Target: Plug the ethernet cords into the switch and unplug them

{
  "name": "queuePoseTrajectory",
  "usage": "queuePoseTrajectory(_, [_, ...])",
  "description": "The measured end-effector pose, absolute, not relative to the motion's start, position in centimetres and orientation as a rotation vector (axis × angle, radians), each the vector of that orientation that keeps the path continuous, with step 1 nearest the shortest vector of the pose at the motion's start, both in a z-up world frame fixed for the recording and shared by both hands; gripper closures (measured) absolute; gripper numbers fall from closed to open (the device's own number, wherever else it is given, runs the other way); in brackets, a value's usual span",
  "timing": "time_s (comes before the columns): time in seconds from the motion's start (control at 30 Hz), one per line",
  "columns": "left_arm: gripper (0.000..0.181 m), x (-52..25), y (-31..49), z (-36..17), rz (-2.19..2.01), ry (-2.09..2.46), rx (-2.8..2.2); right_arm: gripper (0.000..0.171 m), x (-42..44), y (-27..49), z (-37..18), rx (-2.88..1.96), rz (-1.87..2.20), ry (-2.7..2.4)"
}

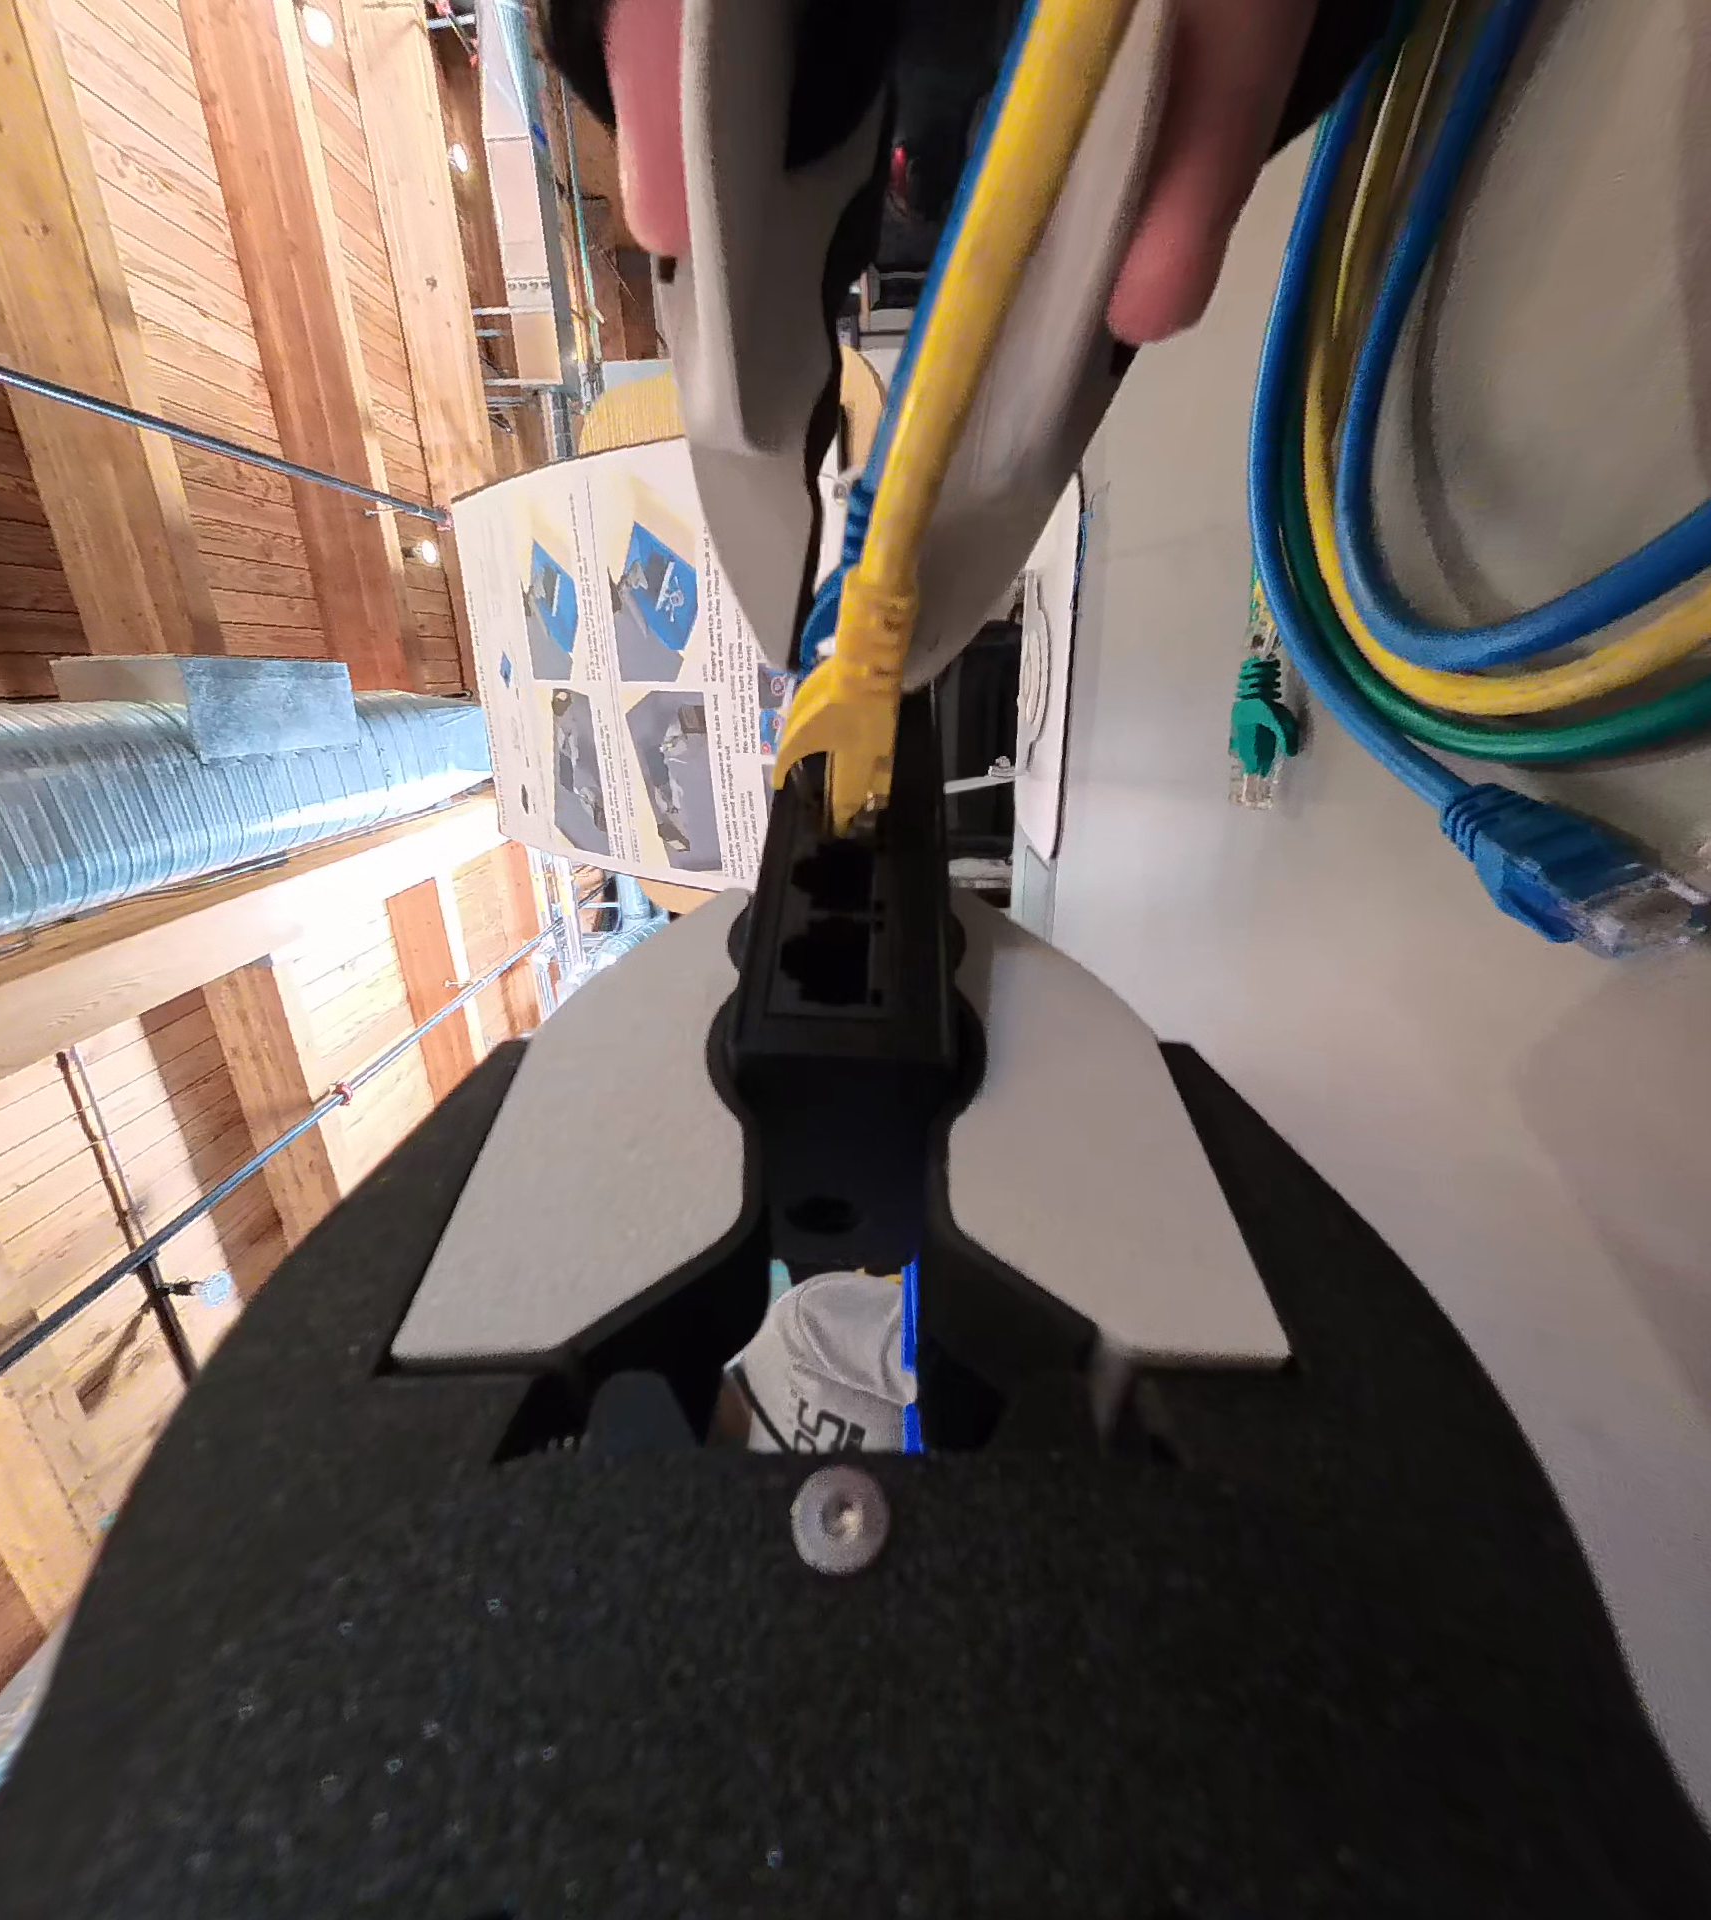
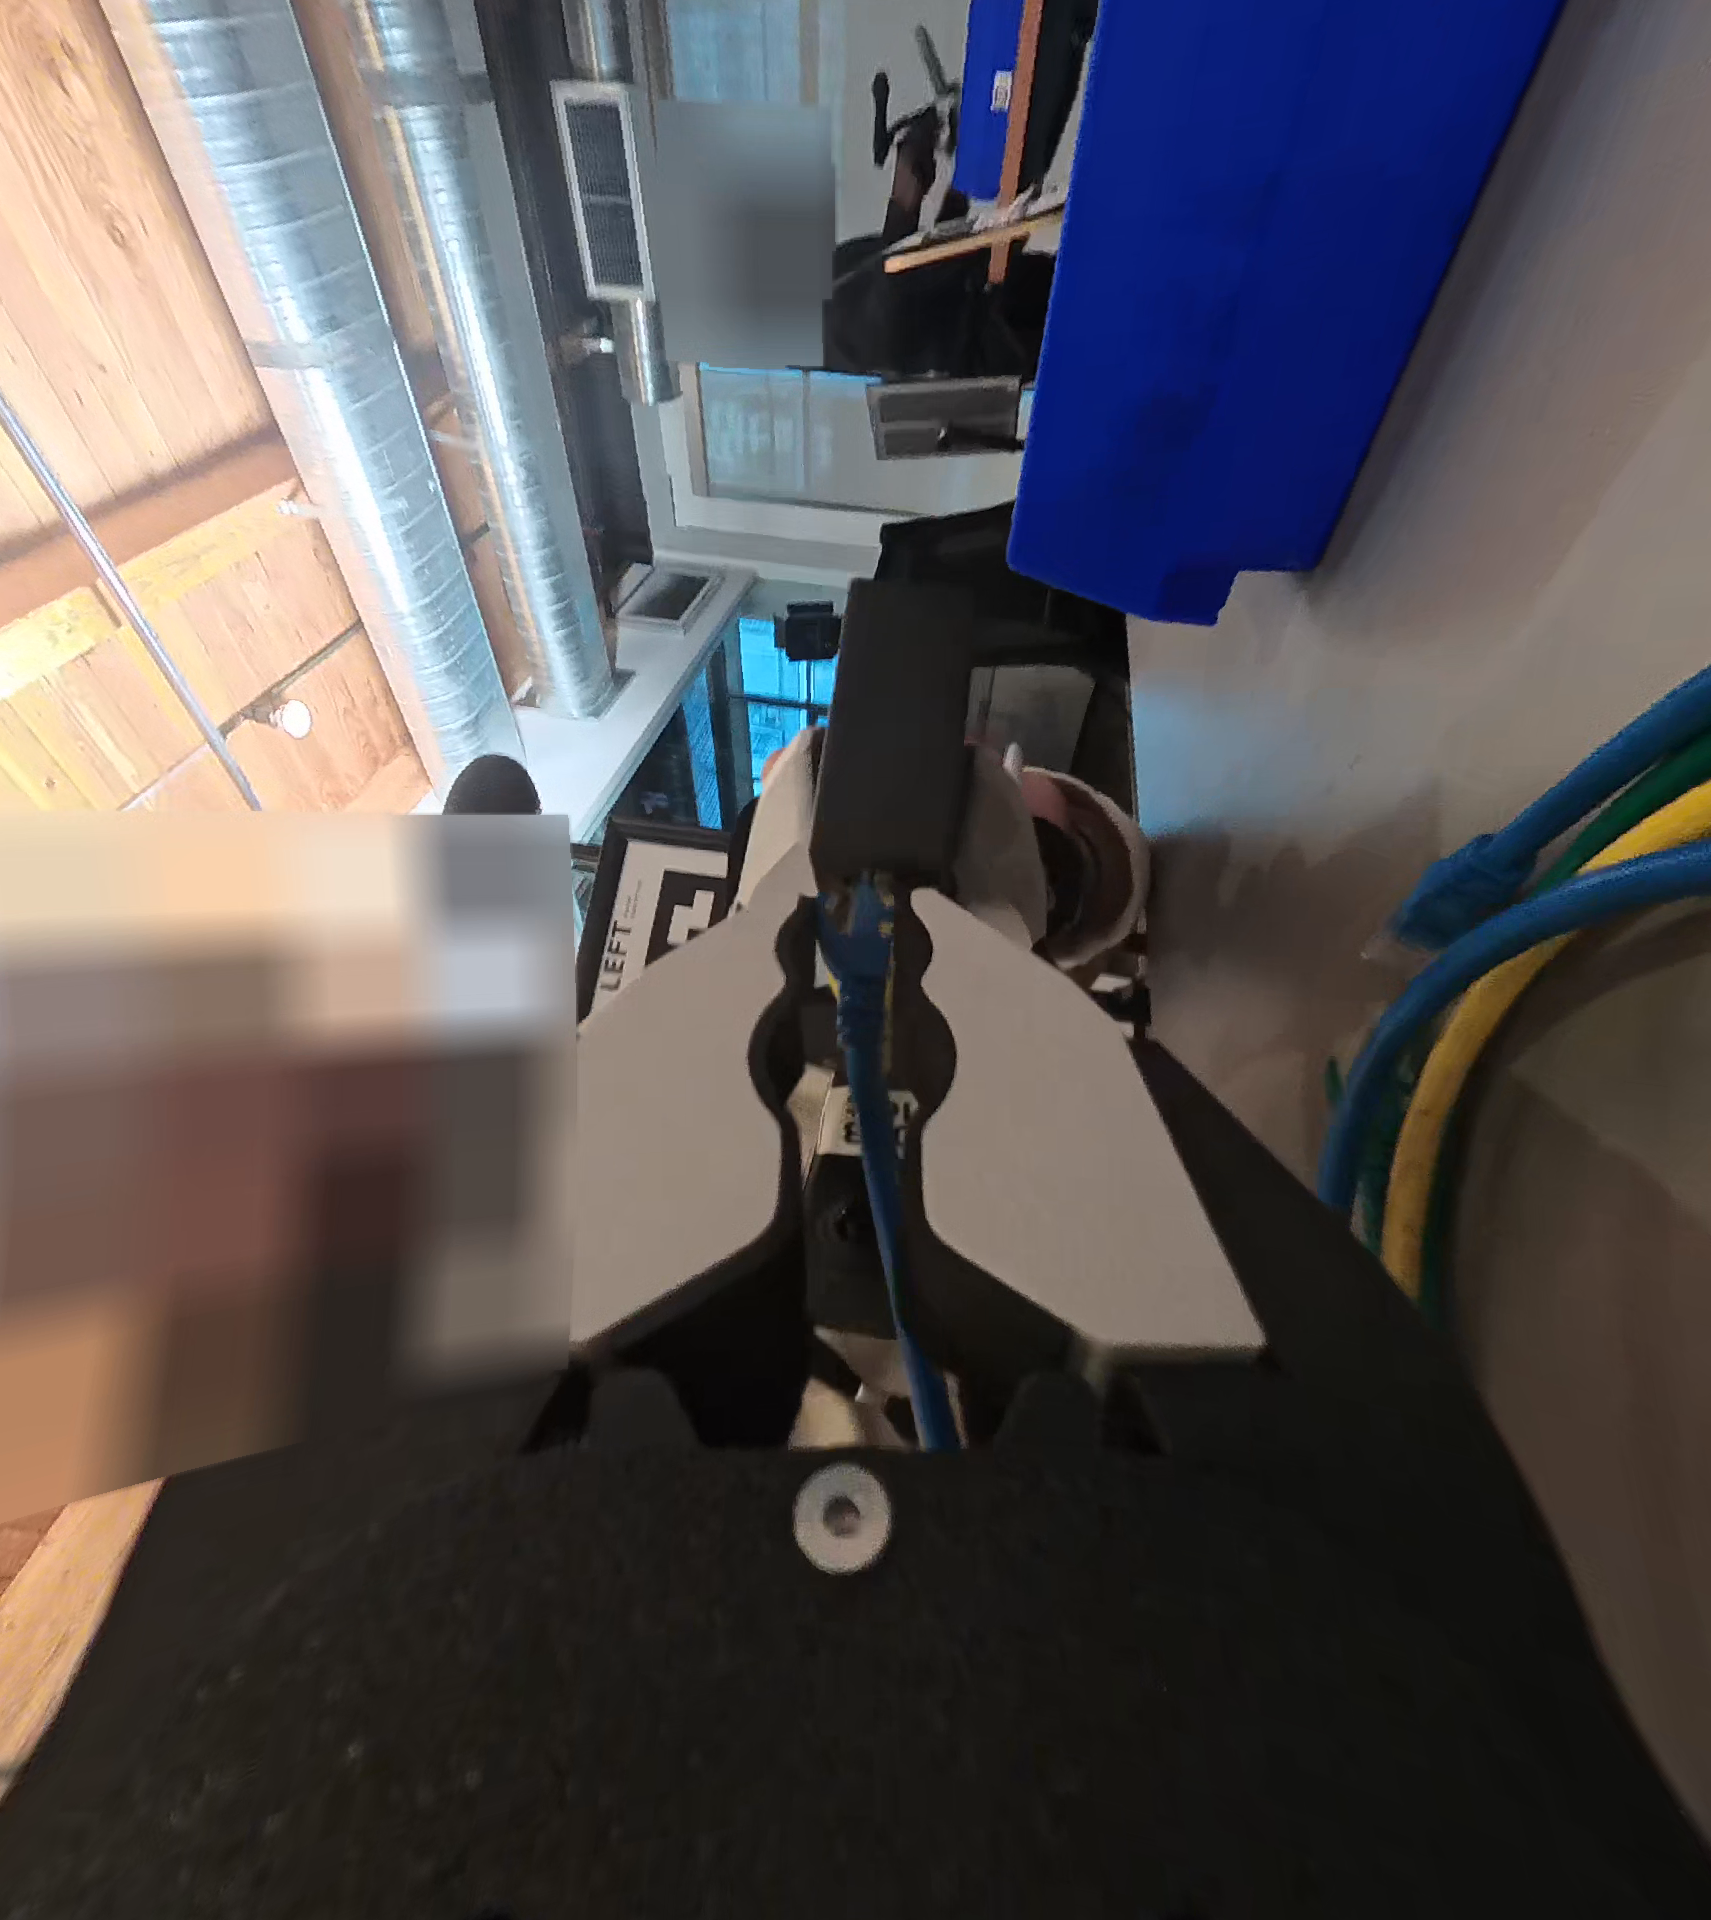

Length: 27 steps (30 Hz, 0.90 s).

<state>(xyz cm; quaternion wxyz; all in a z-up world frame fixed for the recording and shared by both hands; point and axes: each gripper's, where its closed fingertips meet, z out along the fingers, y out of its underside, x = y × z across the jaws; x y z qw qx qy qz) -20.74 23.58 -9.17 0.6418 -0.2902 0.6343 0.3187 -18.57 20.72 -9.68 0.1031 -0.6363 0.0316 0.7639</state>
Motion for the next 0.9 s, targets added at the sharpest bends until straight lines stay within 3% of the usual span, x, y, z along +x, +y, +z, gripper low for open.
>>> queuePoseTrajectory(0.6, [0.154,-20.6,22.0,-8.4,0.790,1.417,-0.624,0.159,-18.6,20.0,-9.6,-2.105,1.657,-0.251])
queuePoseTrajectory(0.77, [0.152,-20.6,22.4,-8.1,0.745,1.416,-0.662,0.158,-18.5,20.3,-8.8,-2.068,1.692,-0.204])
queuePoseTrajectory(0.9, [0.152,-20.6,22.7,-9.0,0.695,1.450,-0.723,0.154,-17.8,20.8,-9.2,-2.062,1.306,-0.420])
